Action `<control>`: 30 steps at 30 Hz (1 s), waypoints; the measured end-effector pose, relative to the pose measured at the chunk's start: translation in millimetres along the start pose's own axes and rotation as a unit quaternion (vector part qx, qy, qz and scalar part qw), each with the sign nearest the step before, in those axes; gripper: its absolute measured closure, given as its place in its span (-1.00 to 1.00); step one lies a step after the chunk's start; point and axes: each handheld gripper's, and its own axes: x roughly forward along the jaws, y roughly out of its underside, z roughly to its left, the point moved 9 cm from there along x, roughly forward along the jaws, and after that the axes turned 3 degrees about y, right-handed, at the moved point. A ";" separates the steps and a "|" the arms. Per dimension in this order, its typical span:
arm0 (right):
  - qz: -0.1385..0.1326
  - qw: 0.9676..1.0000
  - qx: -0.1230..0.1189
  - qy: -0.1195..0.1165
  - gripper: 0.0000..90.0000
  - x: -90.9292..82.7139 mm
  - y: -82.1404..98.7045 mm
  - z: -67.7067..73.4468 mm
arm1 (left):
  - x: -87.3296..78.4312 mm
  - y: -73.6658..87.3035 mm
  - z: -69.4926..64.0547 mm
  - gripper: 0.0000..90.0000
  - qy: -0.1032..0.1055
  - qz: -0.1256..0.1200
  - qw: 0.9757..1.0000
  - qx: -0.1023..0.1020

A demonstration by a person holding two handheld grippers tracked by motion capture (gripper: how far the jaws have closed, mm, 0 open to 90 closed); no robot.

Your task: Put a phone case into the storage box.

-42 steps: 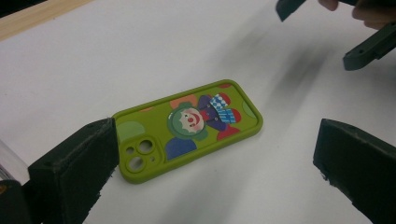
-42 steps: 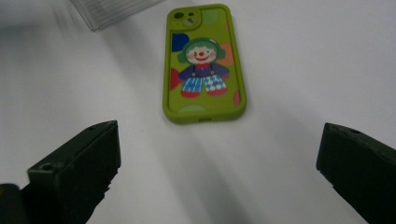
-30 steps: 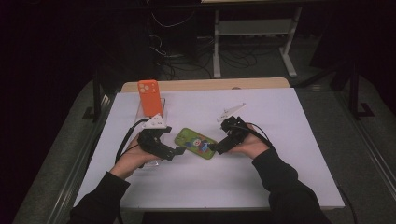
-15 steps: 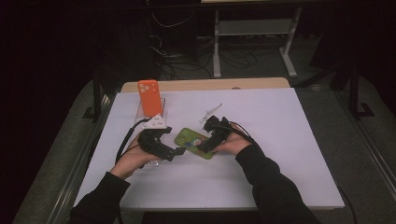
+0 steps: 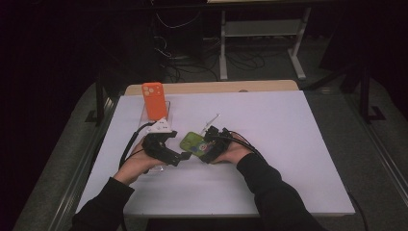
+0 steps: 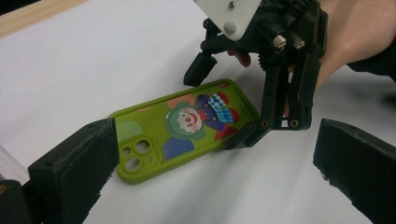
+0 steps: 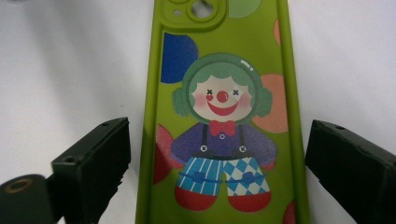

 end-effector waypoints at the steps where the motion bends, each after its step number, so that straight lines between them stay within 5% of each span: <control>1: 0.001 1.000 0.002 -0.001 -0.82 0.1 0.5 0.9 | 0.2 -0.1 -0.2 -1.00 0.001 -0.001 1.000 -0.002; 4: 0.009 1.000 -0.011 0.011 -0.77 2.6 3.8 1.5 | 0.0 0.0 0.8 -1.00 -0.001 0.000 1.000 0.002; 21: 0.015 1.000 0.000 0.015 -0.66 -1.0 4.6 2.8 | -0.4 0.2 0.8 -1.00 -0.001 0.000 1.000 0.001; 30: 0.003 1.000 0.000 0.015 -0.66 -22.1 11.7 -11.0 | 4.4 1.2 -2.8 -1.00 0.008 0.014 1.000 0.016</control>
